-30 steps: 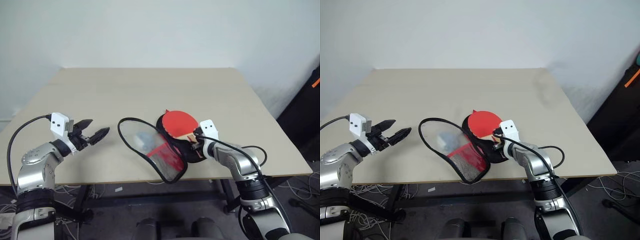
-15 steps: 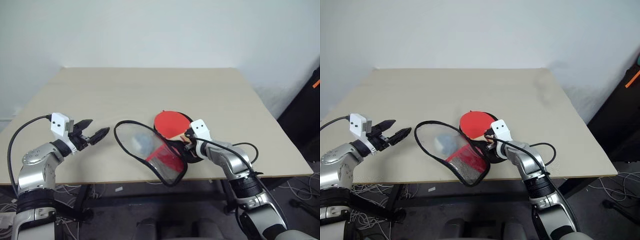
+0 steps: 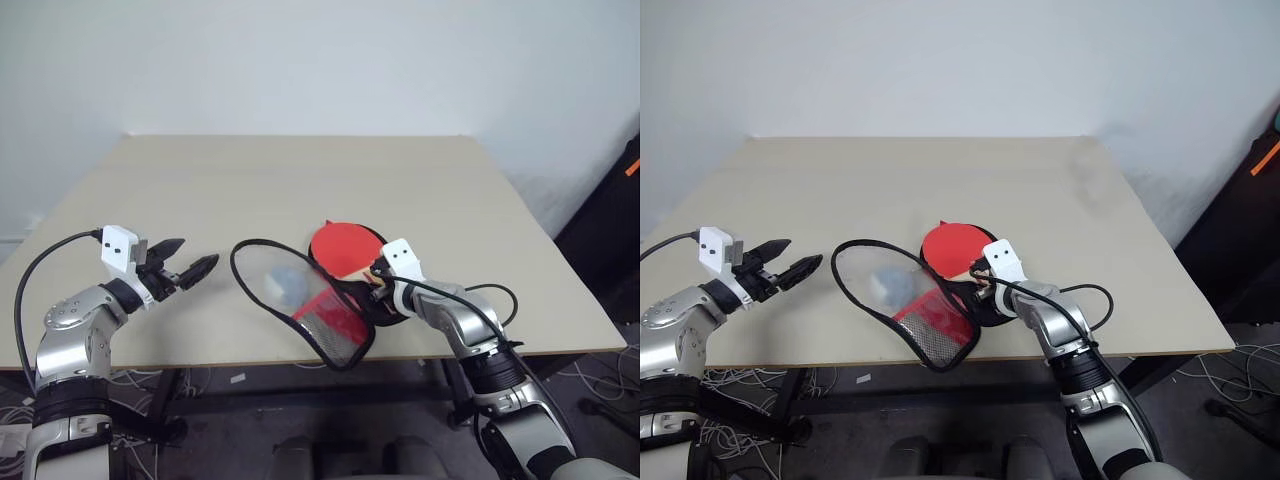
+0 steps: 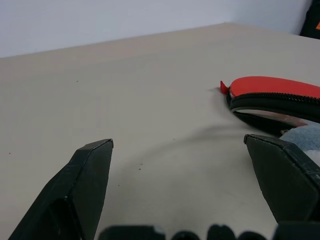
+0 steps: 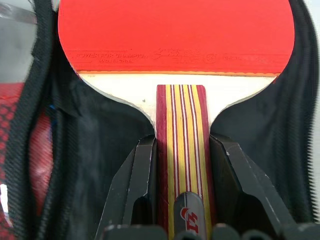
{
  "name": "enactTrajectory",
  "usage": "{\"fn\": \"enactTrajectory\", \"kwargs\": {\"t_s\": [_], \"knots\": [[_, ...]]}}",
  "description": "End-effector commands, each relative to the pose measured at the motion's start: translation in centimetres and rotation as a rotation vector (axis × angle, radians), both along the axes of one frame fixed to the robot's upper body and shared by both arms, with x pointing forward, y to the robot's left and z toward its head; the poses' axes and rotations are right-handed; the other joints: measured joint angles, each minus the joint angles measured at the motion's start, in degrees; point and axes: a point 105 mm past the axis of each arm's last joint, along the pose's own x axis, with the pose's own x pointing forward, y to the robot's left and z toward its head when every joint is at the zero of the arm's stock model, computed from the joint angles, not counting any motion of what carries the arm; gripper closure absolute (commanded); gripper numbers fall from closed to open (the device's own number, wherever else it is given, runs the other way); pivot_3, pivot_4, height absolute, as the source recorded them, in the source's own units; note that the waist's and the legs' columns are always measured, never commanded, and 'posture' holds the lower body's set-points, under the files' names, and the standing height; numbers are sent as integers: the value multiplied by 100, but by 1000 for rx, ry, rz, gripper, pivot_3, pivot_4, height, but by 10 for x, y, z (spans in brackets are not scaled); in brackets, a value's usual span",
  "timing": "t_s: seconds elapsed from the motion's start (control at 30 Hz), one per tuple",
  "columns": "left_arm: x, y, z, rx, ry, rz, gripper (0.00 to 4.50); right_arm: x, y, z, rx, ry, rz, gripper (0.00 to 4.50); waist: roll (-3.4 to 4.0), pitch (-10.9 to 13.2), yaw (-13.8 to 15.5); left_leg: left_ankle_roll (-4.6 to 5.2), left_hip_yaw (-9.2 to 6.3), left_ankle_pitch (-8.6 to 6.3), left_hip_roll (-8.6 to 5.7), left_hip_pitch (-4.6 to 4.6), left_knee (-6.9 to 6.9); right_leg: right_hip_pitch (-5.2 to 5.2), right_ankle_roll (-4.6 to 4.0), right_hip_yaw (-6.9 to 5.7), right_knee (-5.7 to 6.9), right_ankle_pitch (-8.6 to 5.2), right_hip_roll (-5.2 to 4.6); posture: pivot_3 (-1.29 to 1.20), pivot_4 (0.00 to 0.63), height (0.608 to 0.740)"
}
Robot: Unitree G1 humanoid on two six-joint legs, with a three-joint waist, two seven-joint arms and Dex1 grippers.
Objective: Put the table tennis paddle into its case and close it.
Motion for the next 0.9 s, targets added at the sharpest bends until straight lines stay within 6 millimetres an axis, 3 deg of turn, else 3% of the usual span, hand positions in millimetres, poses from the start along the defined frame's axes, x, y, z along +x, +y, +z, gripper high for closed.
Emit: {"fn": "enactTrajectory", "kwargs": {"t_s": [0.03, 0.4, 0.63, 0.73, 0.9], "knots": [[3, -3, 18, 7, -70, -13, 0, 7, -5, 19, 0, -83, -6, 3393, 0, 0, -1, 0, 0, 0, 0, 0, 0, 0, 0, 0, 0, 0, 0, 0, 0, 740], [3, -4, 18, 4, -70, -16, 0, 2, -1, 15, 3, -66, 11, 3393, 0, 0, -1, 0, 0, 0, 0, 0, -2, 0, 0, 0, -1, 0, 0, 0, 0, 740], [3, -5, 17, 5, -63, -19, 0, 0, 4, 16, 16, -62, 29, 1018, 0, 0, -1, 0, 0, 0, 0, 1, -2, 1, 0, 0, -2, 0, 0, 0, 0, 740], [2, -6, 15, 7, -52, -27, 0, 1, -1, 25, 28, -84, 32, 40, 0, 0, -1, 0, 0, 0, 0, 0, -3, 0, 0, 0, -2, 0, 0, 0, 0, 740], [1, -7, 15, 6, -30, -45, 0, -4, -20, 79, 171, -170, 121, 40, 0, 1, 12, 1, -3, 0, 0, -2, 0, 1, 1, -4, -7, -1, -1, 0, 0, 740]]}}
